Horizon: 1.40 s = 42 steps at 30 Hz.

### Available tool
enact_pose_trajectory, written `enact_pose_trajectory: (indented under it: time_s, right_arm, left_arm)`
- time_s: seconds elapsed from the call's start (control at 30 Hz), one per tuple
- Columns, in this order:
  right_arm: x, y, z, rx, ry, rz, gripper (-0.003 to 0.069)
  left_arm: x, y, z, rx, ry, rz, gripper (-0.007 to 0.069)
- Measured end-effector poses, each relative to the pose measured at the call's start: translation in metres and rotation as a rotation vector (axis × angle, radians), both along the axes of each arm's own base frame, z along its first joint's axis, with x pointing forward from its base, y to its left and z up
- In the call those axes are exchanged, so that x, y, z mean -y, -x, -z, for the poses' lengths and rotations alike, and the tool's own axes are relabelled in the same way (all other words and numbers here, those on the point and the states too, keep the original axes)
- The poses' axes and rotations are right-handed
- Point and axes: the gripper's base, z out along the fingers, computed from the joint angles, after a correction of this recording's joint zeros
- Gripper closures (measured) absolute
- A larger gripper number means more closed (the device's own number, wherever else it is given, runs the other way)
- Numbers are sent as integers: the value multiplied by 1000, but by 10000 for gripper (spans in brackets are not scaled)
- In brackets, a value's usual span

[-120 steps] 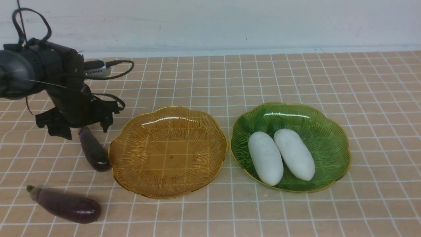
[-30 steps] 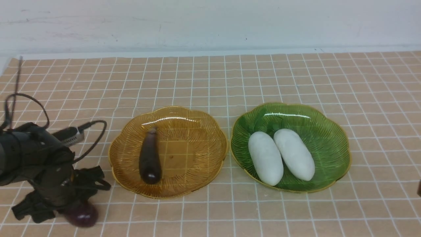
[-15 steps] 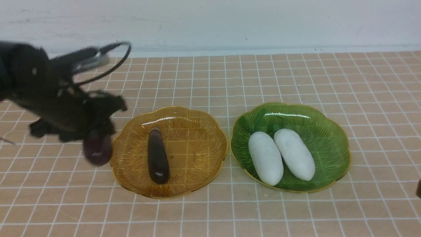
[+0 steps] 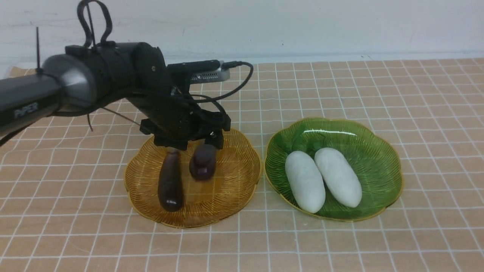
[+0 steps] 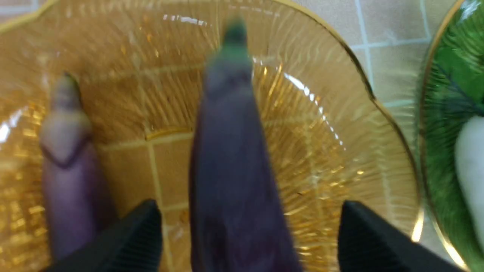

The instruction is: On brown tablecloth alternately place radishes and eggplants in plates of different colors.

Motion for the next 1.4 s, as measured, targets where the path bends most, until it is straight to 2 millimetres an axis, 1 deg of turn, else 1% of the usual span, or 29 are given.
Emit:
enact_pose_trajectory:
  time_s: [0.1,0.13,0.17,0.23,0.27,0.3,0.33,0.37,0.4,0.47,0.6,1.0,1.13,1.3,1.37,1.4]
  right_arm:
    - [4,7,-6,-21,39,3,675]
    - [6,10,-4,-19,45,12,675]
    - [8,11,-2,-6,38,21,675]
    - [8,10,4,24,23,32,675]
    - [7,5,19,105,-22,48,675]
    - [7,4,20,111,-25,48,675]
    - [5,0,28,157,-49,55,675]
    - [4,-5,37,203,-70,61,675]
    - [3,-9,42,239,-88,66,675]
    - [2,-12,45,289,-112,71,675]
    - [2,-14,47,346,-137,77,675]
    - [2,-14,49,327,-130,76,675]
    - [2,-13,53,323,-126,76,675]
    - [5,-8,70,331,-99,84,675]
    - [8,-6,81,326,-86,105,675]
    - [10,-4,92,320,-72,133,675]
  left_arm:
    - [1,-2,-2,-5,-15,30,25]
    - [1,-2,-4,-10,-22,47,31]
    - [1,-2,-7,-11,-29,64,53]
    - [2,-2,-12,-10,-37,84,119]
    - [1,-1,-19,-15,-61,125,278]
    - [1,-2,-21,-14,-61,128,293]
    - [1,-1,-25,-16,-74,147,405]
    - [1,-1,-28,-18,-81,163,497]
    - [1,-1,-32,-17,-86,173,566]
    - [1,-1,-34,-18,-89,183,617]
    - [1,0,-35,-22,-91,189,628]
    - [1,0,-35,-25,-97,202,628]
    - [1,0,-35,-22,-101,207,628]
    - [-1,0,-35,-14,-130,222,628]
    - [-3,1,-37,-10,-148,233,628]
    - [-4,2,-41,-7,-156,239,628]
